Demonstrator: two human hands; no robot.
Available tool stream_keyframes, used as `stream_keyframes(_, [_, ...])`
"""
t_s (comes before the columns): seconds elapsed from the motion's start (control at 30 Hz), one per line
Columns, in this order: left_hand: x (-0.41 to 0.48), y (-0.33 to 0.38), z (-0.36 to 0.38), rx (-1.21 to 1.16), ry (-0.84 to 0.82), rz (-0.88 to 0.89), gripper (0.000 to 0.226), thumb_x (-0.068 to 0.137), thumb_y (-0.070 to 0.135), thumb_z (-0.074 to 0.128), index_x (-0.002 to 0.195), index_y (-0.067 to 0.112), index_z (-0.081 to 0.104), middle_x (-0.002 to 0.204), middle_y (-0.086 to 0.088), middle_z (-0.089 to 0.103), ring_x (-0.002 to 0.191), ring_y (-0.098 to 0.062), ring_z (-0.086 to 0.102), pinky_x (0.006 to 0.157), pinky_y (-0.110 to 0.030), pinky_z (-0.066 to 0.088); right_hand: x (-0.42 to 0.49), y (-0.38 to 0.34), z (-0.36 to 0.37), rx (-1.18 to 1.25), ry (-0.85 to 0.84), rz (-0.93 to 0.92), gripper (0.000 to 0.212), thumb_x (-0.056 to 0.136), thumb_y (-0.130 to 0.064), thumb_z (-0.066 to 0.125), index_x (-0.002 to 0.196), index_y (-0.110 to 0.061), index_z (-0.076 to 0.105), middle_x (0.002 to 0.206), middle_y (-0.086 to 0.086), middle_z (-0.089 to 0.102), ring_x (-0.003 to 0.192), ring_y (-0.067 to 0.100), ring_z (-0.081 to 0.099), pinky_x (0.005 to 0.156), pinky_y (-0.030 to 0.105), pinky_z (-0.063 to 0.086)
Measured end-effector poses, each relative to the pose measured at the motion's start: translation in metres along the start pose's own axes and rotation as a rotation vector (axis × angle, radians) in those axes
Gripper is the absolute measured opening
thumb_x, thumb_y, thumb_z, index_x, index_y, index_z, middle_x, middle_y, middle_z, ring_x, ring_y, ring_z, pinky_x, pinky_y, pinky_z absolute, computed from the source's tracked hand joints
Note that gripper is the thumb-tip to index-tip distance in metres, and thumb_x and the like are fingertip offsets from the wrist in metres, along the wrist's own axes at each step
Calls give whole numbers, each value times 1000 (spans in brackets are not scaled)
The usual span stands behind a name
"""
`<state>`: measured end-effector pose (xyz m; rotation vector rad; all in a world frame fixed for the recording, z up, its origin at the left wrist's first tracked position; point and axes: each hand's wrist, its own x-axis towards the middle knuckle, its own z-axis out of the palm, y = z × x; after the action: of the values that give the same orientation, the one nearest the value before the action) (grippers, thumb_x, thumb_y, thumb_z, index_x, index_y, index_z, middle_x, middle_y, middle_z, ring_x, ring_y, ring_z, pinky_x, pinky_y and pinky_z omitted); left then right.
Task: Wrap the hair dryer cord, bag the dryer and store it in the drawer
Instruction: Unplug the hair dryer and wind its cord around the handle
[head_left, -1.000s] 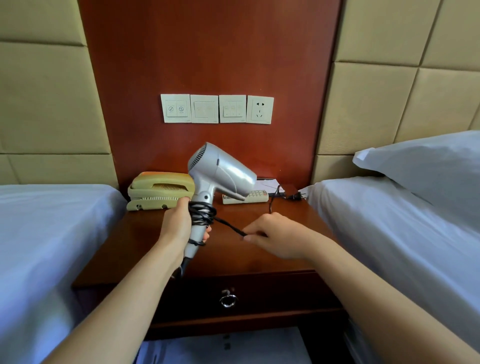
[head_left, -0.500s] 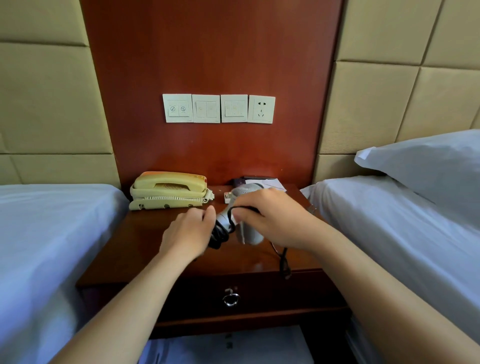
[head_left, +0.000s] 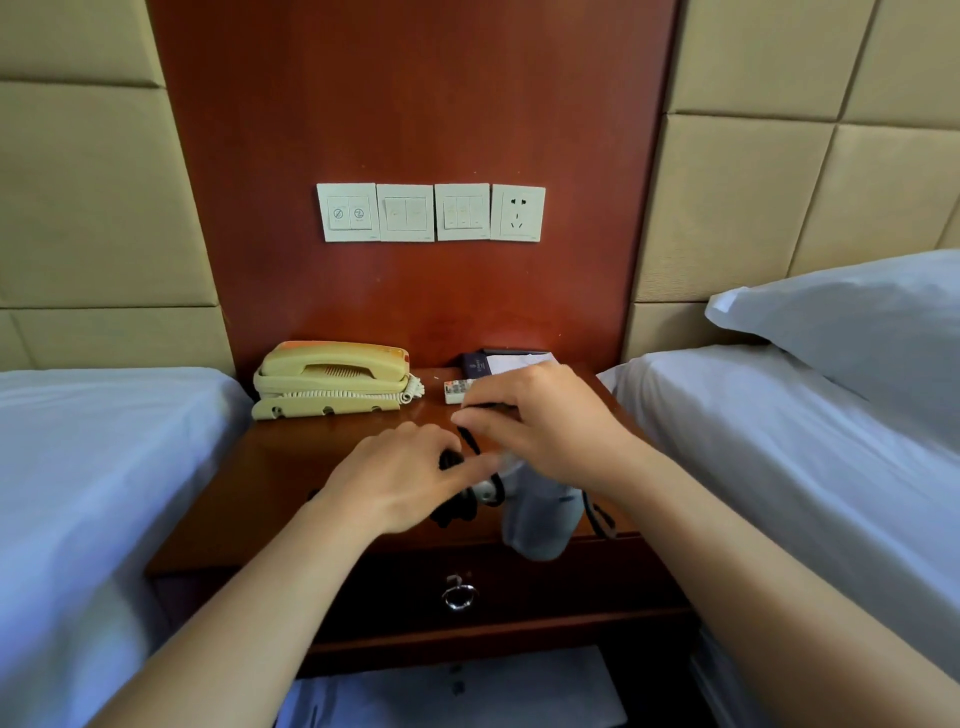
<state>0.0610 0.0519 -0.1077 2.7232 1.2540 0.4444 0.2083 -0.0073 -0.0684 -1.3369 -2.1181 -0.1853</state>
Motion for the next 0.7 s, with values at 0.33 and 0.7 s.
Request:
stream_keyframes(0.33, [-2,3,-4,68,50,17,42,95,46,20,69,23,44,66,1,47,64,-23,48,60,-36,33,3,2,2,215,-24,100,27,88,-29,61,74,-6,67,65,5,61,61,14,52,59,29,41])
stream_keyframes(0.7, [2,-13,1,-279,49,11,39,83,48,28,83,15,47,88,-17,60,83,-36,56,74,-45,45,-6,57,-18,386,-116,306,41,92,-25,56,52,-18,49,50,-5,35,42,2,30,44,12,25])
